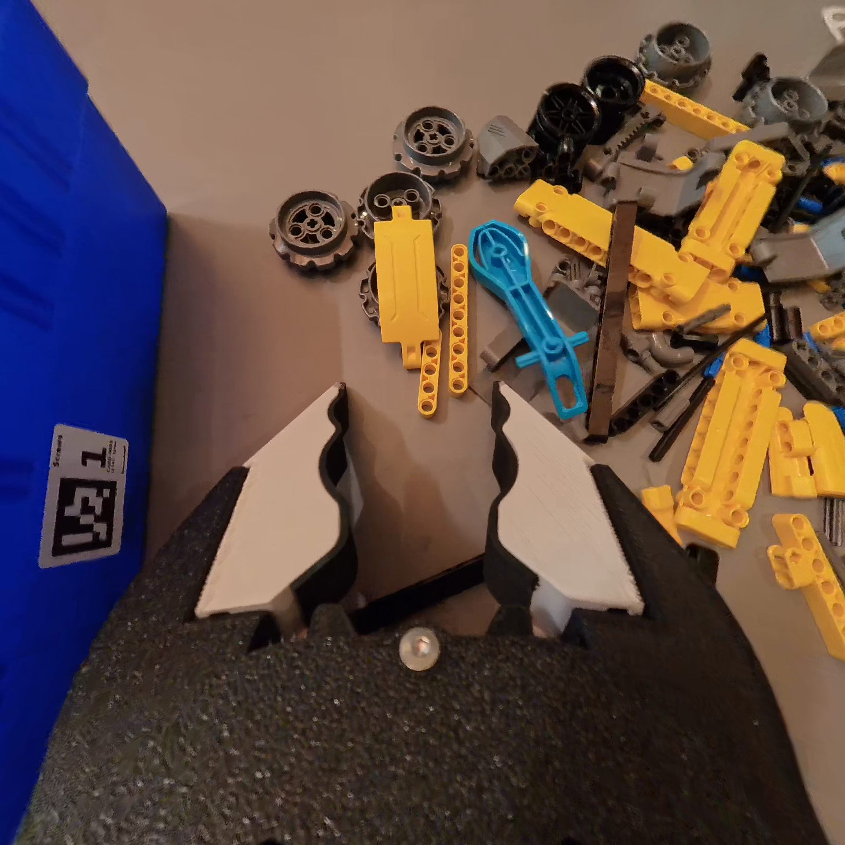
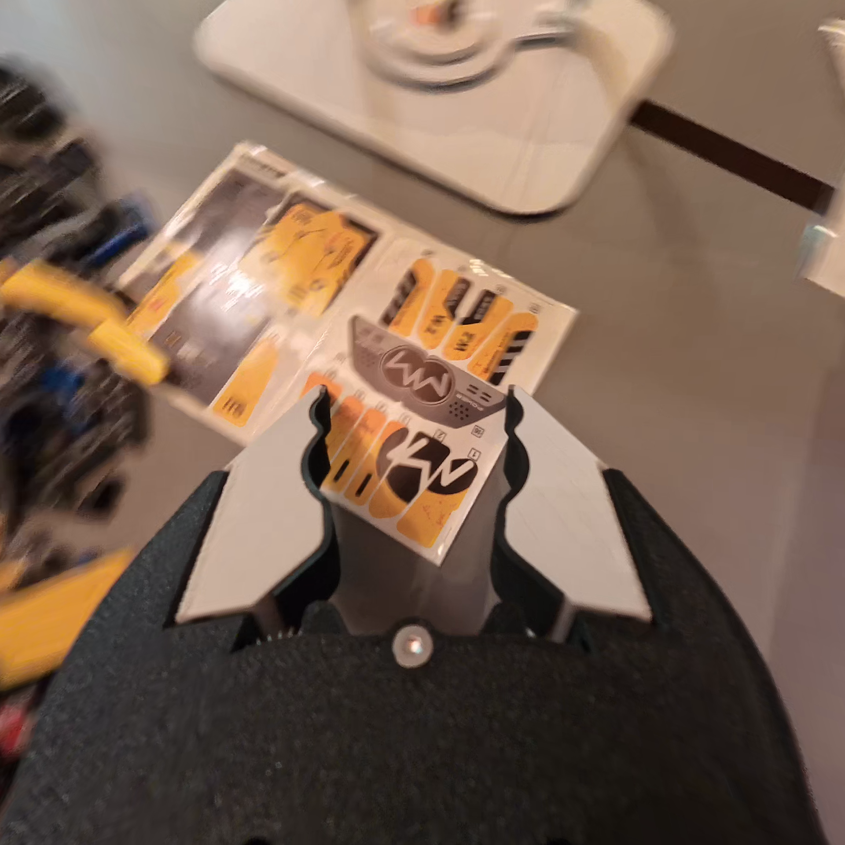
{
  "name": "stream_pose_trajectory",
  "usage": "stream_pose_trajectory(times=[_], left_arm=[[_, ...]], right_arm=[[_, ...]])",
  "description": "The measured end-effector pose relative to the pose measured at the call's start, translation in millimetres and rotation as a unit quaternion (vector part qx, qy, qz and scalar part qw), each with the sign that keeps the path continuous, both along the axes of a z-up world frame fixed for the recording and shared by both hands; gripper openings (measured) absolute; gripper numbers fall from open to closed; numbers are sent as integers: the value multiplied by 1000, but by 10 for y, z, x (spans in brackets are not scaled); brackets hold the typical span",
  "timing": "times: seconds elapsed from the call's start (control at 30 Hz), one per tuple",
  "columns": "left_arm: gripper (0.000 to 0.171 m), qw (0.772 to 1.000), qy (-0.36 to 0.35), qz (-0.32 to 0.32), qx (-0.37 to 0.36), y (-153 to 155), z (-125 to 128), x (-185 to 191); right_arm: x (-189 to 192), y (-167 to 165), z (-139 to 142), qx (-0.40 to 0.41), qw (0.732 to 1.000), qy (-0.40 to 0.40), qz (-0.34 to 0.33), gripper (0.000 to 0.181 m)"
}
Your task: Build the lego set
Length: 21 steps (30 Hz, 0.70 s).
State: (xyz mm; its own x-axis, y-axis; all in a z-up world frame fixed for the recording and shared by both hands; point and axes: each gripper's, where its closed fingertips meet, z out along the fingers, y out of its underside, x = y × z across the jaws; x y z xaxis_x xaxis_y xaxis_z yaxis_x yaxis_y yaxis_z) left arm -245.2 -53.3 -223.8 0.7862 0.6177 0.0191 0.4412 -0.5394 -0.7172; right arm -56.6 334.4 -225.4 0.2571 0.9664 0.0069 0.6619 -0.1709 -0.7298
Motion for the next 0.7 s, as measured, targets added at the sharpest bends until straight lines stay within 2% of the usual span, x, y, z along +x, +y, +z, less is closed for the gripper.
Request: stream_pose_trajectory(times=[0.03,0.1,0.17,0.27,0.33,0.4,0.5,0.63,0.7], left_arm=[[63,1000,2,-22,-3,2,0,8],[63,999,-1,-42,-10,-36,7,2],[65,997,43,4,-59,-225,86,-160],[64,976,172,74,-114,-503,507,-352],[63,973,206,55,-94,-446,741,-221],[63,977,208,-2,-54,-249,880,48],[63,974,204,-97,2,128,962,554],[62,948,139,-265,106,708,906,1476],[62,941,101,-285,154,898,919,1760]], right_arm=[[27,-90,46,3,1000,-4,31,77],[83,-175,343,42,998,23,44,77],[166,-368,747,73,992,76,63,77],[376,-739,1171,93,979,155,89,77],[548,-909,1283,107,973,186,89,77],[686,-1116,1306,105,967,210,104,77],[849,-1478,1304,51,960,236,141,77],[1024,-1732,1272,26,948,255,187,77],[1082,-1742,1165,29,948,249,197,77]])
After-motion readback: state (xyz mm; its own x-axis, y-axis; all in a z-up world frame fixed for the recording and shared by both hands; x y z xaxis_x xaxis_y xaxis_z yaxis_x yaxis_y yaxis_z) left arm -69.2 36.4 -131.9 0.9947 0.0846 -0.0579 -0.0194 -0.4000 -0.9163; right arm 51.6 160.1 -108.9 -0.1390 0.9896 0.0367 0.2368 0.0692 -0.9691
